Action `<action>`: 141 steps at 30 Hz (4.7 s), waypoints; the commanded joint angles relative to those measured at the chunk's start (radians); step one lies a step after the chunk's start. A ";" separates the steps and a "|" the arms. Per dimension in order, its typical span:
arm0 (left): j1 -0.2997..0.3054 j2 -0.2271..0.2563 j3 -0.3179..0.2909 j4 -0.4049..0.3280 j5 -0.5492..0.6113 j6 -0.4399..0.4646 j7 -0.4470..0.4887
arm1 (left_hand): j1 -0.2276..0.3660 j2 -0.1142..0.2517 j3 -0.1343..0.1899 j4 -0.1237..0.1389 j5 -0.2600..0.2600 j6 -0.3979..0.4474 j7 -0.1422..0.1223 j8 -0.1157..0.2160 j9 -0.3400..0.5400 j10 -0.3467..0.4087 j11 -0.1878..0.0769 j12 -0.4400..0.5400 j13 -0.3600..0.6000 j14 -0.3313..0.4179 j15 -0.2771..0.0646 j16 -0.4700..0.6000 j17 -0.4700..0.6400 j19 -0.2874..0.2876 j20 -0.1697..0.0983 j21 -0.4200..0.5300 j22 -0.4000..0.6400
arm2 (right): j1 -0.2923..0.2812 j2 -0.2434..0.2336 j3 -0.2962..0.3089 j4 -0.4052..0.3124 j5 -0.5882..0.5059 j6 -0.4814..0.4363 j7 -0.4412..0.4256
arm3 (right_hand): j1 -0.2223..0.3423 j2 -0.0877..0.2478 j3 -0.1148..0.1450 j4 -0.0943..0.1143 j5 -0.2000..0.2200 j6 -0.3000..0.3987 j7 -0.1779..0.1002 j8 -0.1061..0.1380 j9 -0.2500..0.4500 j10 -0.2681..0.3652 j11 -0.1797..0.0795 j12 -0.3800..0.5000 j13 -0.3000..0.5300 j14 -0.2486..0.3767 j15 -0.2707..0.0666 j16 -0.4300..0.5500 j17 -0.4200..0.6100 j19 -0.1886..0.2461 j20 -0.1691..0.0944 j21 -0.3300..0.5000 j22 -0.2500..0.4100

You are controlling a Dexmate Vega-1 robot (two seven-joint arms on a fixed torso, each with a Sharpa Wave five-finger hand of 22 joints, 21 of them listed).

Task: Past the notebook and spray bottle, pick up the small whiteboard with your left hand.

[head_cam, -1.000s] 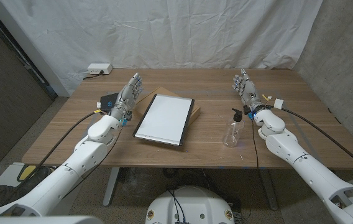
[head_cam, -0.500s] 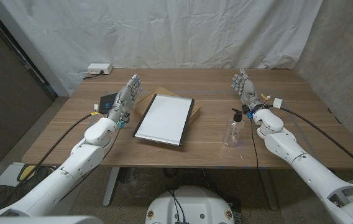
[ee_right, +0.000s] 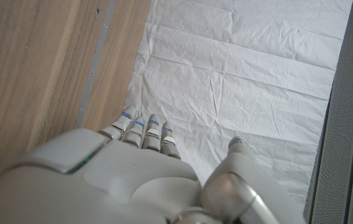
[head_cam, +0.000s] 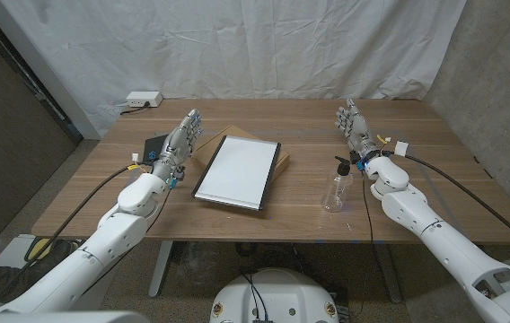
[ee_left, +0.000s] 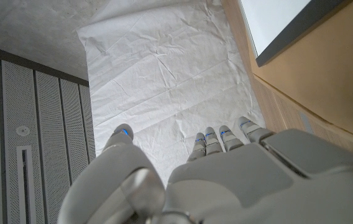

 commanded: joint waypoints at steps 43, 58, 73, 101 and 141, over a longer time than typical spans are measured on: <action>0.214 0.041 -0.065 -0.179 0.162 -0.078 0.140 | 0.029 0.007 0.001 -0.011 -0.001 0.015 -0.001 0.002 0.002 0.019 0.004 -0.002 0.004 0.018 0.001 0.002 0.003 -0.007 -0.031 -0.005 0.005 | -0.015 -0.010 0.005 -0.025 -0.013 0.010 -0.013 | 0.014 0.003 -0.005 -0.009 0.005 0.009 -0.002 0.001 0.004 0.011 0.001 0.007 0.006 0.007 0.005 0.002 0.005 0.017 -0.006 -0.018 0.003; 0.241 0.035 -0.072 -0.197 0.189 -0.102 0.140 | 0.036 0.009 -0.003 -0.014 -0.004 0.035 0.008 0.006 0.002 0.034 0.024 0.000 0.004 0.033 0.010 0.004 0.003 -0.002 -0.036 -0.003 0.005 | -0.036 -0.023 0.014 -0.053 -0.011 0.001 -0.029 | 0.013 0.004 -0.007 -0.009 0.004 0.013 -0.002 0.002 0.004 0.016 0.004 0.008 0.006 0.008 0.005 0.002 0.005 0.022 -0.006 -0.023 0.003; 0.275 0.025 -0.075 -0.221 0.259 -0.138 0.165 | 0.042 0.012 -0.003 -0.016 -0.005 0.041 0.005 0.007 0.002 0.042 0.016 0.001 0.004 0.044 0.005 0.006 0.003 0.000 -0.034 -0.003 0.005 | -0.056 -0.035 0.024 -0.081 -0.011 0.000 -0.041 | 0.012 0.004 -0.009 -0.009 0.003 0.016 -0.002 0.002 0.004 0.018 0.003 0.009 0.007 0.009 0.005 0.002 0.006 0.024 -0.005 -0.028 0.003; 0.314 0.007 -0.067 -0.244 0.412 -0.171 0.213 | 0.063 0.023 0.001 -0.026 -0.008 0.055 0.003 0.008 0.003 0.056 0.008 0.002 0.004 0.060 -0.003 0.007 0.002 0.019 -0.035 0.003 0.005 | -0.062 -0.040 0.027 -0.112 -0.017 -0.008 -0.056 | 0.012 0.005 -0.013 -0.011 0.002 0.018 -0.002 0.002 0.004 0.020 0.002 0.008 0.007 0.015 0.008 0.002 0.006 0.032 -0.002 -0.036 0.004; 0.488 -0.017 -0.155 -0.298 0.523 -0.232 0.257 | 0.103 0.018 0.000 -0.050 -0.007 0.069 0.000 0.007 0.004 0.081 0.009 0.004 0.005 0.085 -0.004 0.007 0.002 0.061 -0.039 0.009 0.003 | -0.082 -0.035 0.020 -0.167 -0.048 -0.013 -0.102 | 0.014 0.007 -0.017 -0.013 0.000 0.022 -0.003 0.001 0.005 0.020 0.001 0.007 0.007 0.024 0.006 0.003 0.006 0.041 -0.002 -0.050 0.004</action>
